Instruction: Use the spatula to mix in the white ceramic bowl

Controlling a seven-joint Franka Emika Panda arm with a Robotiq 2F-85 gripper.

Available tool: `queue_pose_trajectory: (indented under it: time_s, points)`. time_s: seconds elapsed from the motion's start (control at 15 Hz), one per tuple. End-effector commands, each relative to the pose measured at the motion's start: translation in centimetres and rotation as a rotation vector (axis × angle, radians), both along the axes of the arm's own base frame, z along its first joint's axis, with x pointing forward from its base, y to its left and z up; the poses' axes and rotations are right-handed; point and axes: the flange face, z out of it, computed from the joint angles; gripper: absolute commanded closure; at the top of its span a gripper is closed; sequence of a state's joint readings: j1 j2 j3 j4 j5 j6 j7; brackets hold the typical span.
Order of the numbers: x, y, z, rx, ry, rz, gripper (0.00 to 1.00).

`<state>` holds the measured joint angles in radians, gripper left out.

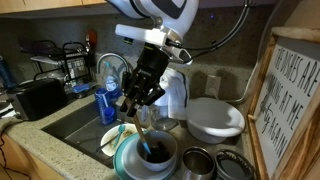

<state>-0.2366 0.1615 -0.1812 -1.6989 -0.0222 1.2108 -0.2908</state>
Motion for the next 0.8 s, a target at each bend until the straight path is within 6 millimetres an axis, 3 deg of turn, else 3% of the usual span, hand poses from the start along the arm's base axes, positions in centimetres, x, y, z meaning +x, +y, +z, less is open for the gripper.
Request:
queue_pose_trajectory:
  time_s: [0.0,0.4,0.73]
  points:
    - [-0.8,-0.8,-0.5,0.009,0.024,-0.016,0.93]
    - [-0.9,-2.6,-1.1,-0.062,0.053,-0.039,0.93]
    - [0.0,-2.2,-1.2,-0.138,0.019,-0.028,0.93]
